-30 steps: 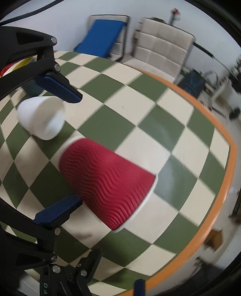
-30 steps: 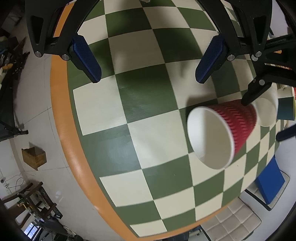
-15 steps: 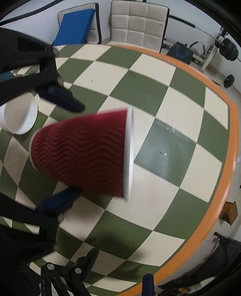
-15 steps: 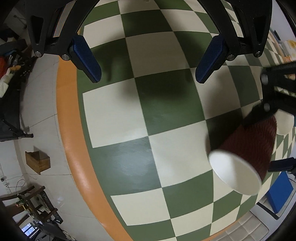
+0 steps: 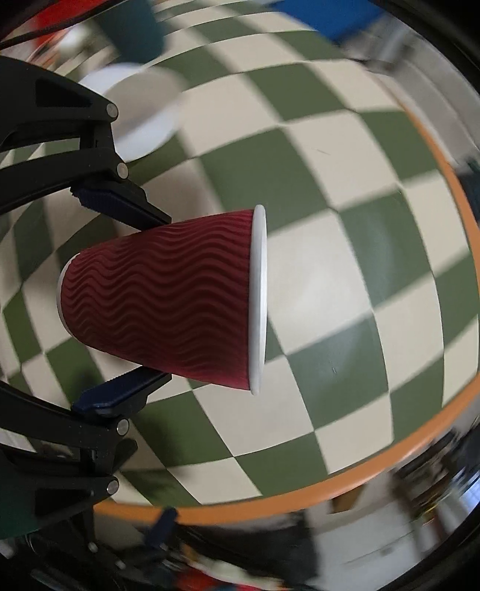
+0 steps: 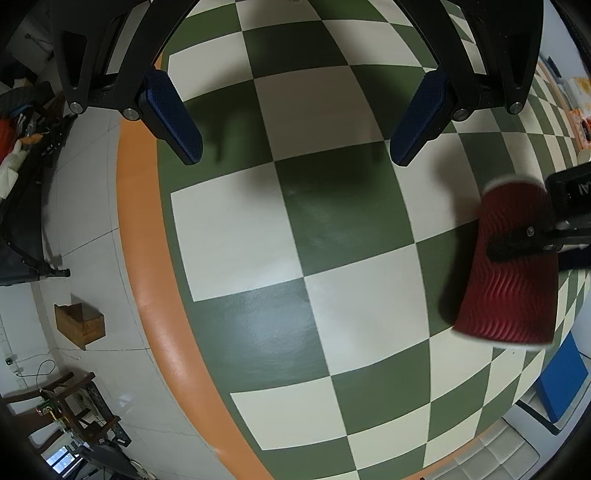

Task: Flip cup upside down
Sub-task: 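Lift the red cup with the left tool, turning it rim up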

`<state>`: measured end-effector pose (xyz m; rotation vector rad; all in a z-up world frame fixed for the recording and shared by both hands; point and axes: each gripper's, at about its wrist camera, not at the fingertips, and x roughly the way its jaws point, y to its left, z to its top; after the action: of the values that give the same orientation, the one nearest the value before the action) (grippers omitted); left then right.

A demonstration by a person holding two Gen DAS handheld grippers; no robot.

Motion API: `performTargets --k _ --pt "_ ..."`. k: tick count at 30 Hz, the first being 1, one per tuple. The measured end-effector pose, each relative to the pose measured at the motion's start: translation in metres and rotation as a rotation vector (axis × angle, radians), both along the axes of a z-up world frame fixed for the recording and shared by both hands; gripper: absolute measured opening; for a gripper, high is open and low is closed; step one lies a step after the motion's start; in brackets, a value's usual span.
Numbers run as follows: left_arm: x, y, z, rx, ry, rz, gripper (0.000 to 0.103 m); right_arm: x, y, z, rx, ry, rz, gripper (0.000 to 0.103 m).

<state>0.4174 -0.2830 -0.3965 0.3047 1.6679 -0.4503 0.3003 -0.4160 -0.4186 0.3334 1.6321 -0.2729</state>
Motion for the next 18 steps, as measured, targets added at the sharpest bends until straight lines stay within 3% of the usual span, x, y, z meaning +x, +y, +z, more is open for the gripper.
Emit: performTargets --k 9,18 --pt "-0.044 0.075 0.005 -0.052 0.037 0.26 0.073 -0.023 0.026 0.021 0.027 -0.032 0.021 0.103" --pt "-0.114 0.149 -0.001 -0.076 0.103 0.406 0.073 -0.09 0.06 0.047 0.055 -0.044 0.067 0.103"
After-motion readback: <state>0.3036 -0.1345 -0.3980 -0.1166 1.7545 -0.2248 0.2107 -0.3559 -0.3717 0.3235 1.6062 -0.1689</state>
